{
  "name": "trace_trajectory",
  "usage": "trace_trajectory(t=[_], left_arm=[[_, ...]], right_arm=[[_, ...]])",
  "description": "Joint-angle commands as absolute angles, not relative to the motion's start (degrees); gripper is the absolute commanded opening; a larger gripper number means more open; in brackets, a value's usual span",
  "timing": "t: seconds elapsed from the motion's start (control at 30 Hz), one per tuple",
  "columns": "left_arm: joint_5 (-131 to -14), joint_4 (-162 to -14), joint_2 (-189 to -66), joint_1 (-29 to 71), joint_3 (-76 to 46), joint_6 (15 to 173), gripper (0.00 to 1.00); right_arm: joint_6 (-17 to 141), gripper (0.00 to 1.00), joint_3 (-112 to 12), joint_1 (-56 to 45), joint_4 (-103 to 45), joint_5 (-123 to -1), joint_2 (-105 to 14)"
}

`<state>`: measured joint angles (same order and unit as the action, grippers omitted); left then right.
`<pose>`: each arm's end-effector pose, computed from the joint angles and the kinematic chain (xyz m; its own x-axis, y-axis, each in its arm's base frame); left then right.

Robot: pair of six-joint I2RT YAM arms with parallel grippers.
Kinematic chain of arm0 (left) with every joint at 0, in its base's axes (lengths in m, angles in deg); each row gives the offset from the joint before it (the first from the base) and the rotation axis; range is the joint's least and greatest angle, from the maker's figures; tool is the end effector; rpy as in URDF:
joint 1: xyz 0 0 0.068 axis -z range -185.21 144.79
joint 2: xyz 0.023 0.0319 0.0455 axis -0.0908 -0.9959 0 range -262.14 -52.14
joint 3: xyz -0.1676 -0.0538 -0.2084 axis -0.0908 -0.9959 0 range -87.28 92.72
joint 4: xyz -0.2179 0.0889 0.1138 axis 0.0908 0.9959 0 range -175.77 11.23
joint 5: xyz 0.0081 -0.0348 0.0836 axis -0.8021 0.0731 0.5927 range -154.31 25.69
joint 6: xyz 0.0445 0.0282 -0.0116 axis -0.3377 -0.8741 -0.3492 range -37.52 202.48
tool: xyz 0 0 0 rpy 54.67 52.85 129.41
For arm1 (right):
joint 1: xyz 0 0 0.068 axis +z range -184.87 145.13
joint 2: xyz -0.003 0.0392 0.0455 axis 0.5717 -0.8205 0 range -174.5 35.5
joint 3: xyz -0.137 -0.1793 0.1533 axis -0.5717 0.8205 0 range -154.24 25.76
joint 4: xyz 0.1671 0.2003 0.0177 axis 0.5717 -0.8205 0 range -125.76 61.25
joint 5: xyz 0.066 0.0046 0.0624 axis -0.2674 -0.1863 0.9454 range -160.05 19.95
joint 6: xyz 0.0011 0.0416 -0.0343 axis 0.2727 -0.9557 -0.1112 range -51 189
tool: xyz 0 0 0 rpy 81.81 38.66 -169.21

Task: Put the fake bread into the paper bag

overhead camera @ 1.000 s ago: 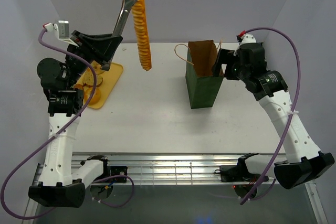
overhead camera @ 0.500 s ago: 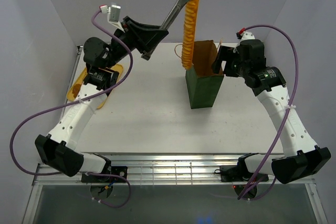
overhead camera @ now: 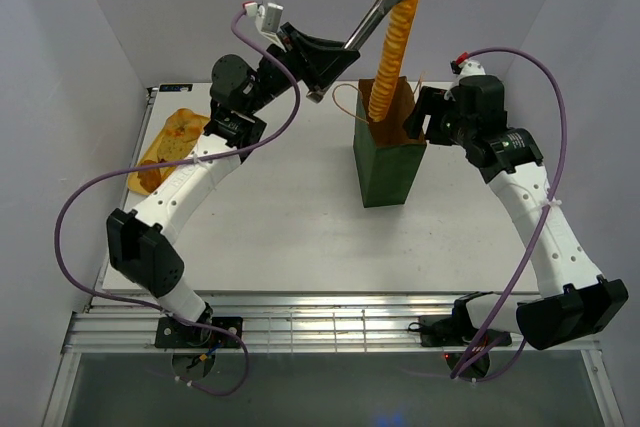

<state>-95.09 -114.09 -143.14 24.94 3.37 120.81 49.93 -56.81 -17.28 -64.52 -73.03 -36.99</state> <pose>0.3041 -0.1978 0.4850 -0.1917 -0.5047 -0.8417 0.8966 0.2587 -0.3594 0.2580 0.0798 0.4197 -0.4744 0.1920 -0.8591 -0.1080 0.9559 0.2733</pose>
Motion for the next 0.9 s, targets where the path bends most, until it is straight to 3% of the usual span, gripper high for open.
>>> trace_trajectory(t=[0.0,0.57,0.87], left_arm=[[-93.5,-117.9,-144.3,25.3,6.9,119.4,0.29],[-93.7,-123.6,-154.8,25.6,9.6,118.1,0.28],[-95.8,-137.2,-159.5,25.6,7.0,118.3,0.28]], right_arm=[[50.0,0.75,-56.0,-17.6,-61.1,-72.1,-36.8],[50.5,0.57,-54.7,-18.3,-58.7,-70.8,-38.8],[50.7,0.56,-53.4,-18.3,-57.5,-70.6,-38.8]])
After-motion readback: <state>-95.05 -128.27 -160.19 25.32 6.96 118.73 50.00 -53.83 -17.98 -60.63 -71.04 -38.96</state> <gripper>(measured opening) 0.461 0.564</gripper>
